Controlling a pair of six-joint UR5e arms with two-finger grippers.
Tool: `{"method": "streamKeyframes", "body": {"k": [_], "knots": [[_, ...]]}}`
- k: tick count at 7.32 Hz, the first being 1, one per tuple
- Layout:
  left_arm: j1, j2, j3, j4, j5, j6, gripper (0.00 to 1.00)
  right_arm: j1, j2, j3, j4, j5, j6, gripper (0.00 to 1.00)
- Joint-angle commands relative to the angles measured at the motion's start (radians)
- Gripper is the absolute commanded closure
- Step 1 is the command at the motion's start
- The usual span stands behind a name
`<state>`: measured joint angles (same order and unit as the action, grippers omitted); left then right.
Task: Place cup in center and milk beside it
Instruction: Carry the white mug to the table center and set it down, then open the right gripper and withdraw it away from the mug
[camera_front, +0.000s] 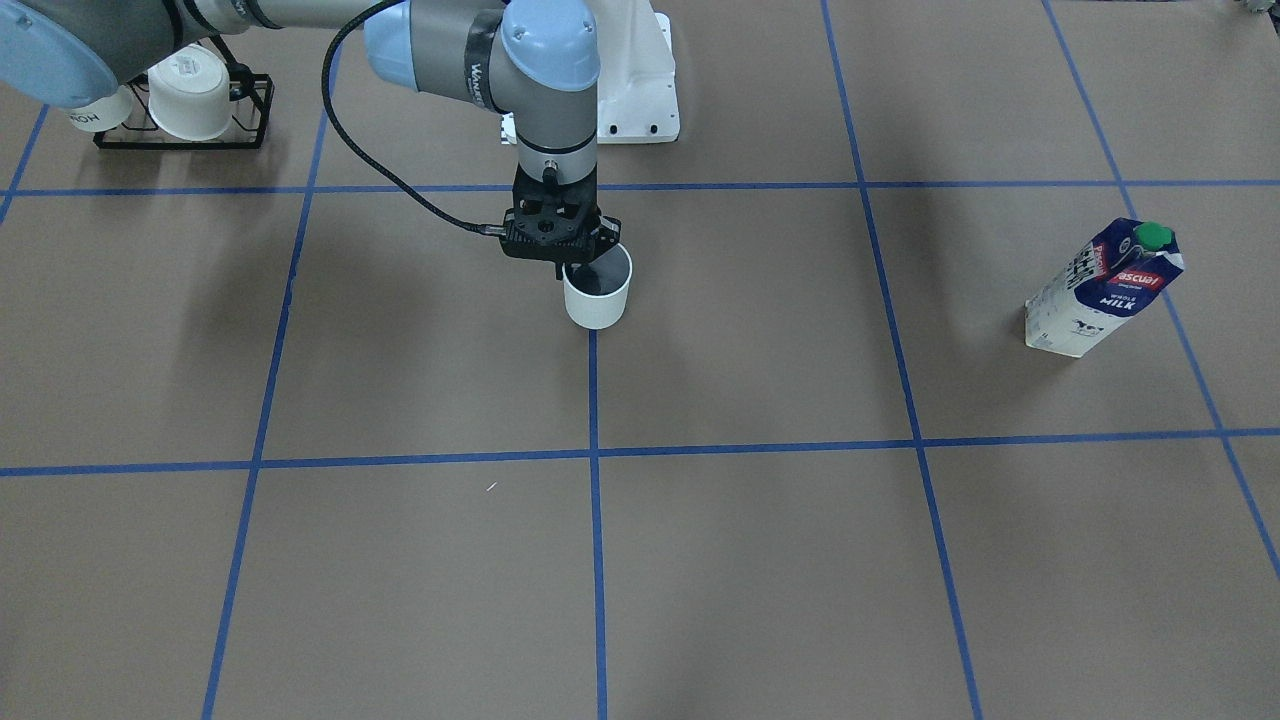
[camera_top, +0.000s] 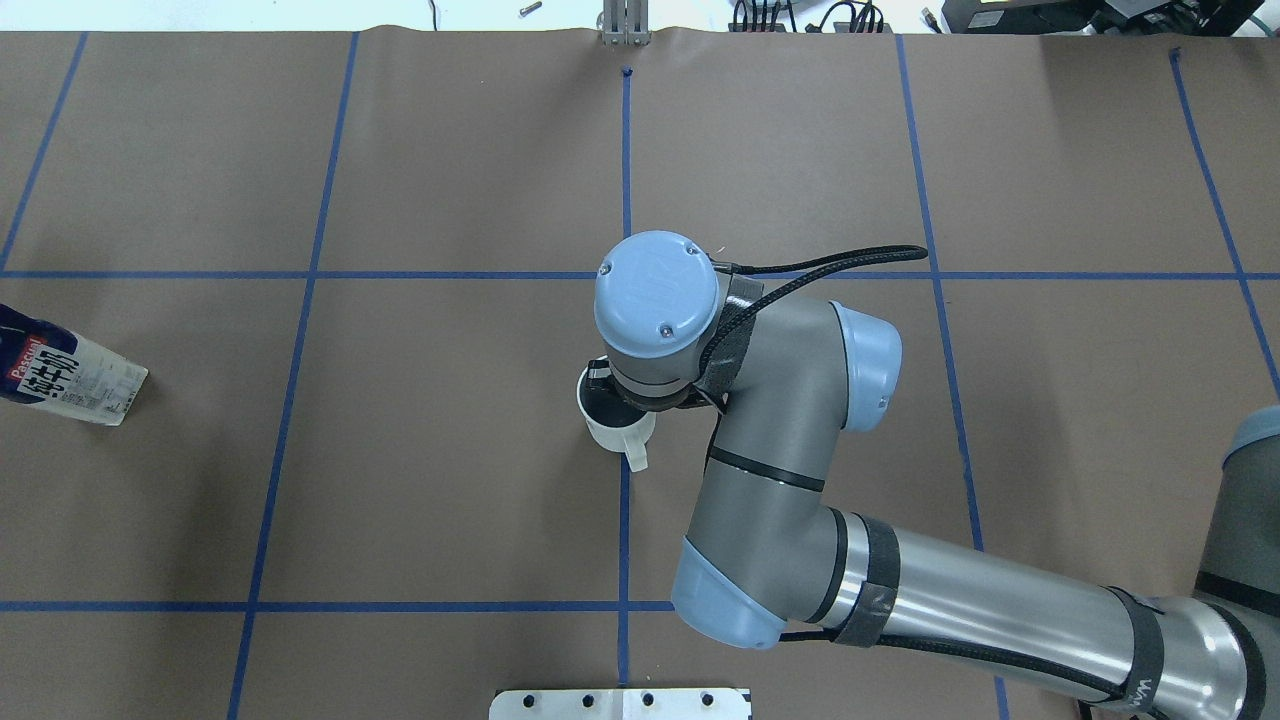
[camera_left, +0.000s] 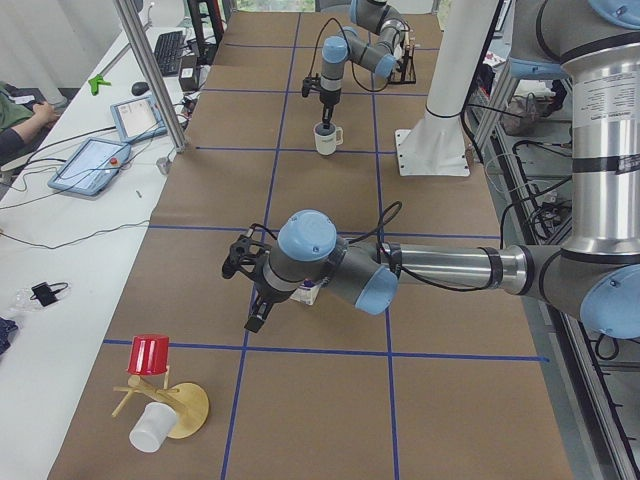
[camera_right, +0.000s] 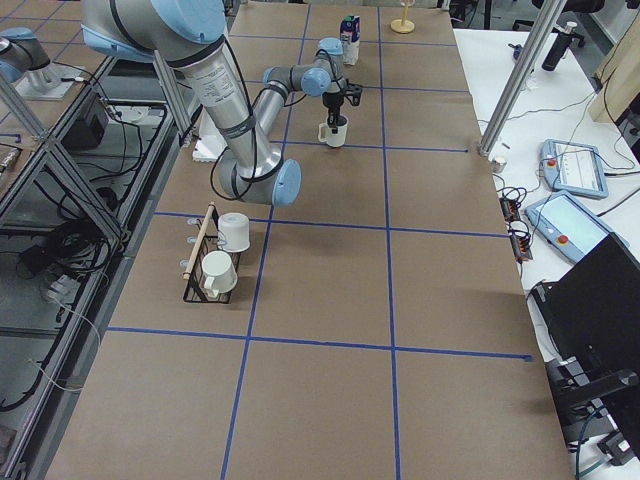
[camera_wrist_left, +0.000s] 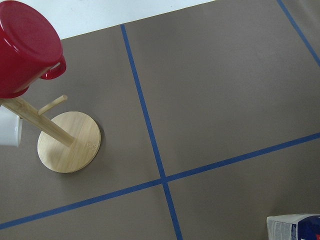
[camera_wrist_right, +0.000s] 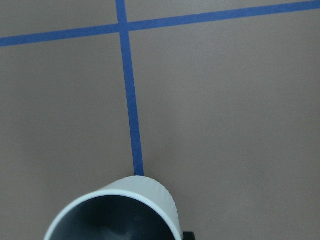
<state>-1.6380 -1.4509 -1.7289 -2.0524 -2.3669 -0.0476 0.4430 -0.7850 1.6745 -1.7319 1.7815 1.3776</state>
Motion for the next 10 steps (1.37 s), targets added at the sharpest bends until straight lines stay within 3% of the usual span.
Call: {"method": "streamKeyframes", "body": {"k": [1,3,4,5,7,9,10], "knots": [[0.001,0.0,0.0,0.0,0.0,0.0,0.01,-0.003,-0.003,-0.001,0.003,-0.005,-0.008,0.87],[0.001,0.0,0.0,0.0,0.0,0.0,0.01,-0.001,-0.042,-0.012,0.145,-0.072,-0.002,0.42],[0.001,0.0,0.0,0.0,0.0,0.0,0.01,0.019,-0.04,-0.003,0.141,-0.076,-0.008,0.02],[0.001,0.0,0.0,0.0,0.0,0.002,0.01,0.067,-0.028,0.032,0.115,-0.059,-0.014,0.0],[0.001,0.004,-0.003,-0.002,-0.002,0.006,0.01,0.214,-0.02,0.114,0.019,0.078,-0.125,0.0],[0.006,0.003,-0.033,-0.061,-0.008,-0.003,0.01,0.427,-0.103,0.11,0.023,0.215,-0.442,0.0],[0.032,-0.017,-0.037,-0.09,-0.071,-0.006,0.01,0.556,-0.173,0.109,0.025,0.307,-0.607,0.0]]}}
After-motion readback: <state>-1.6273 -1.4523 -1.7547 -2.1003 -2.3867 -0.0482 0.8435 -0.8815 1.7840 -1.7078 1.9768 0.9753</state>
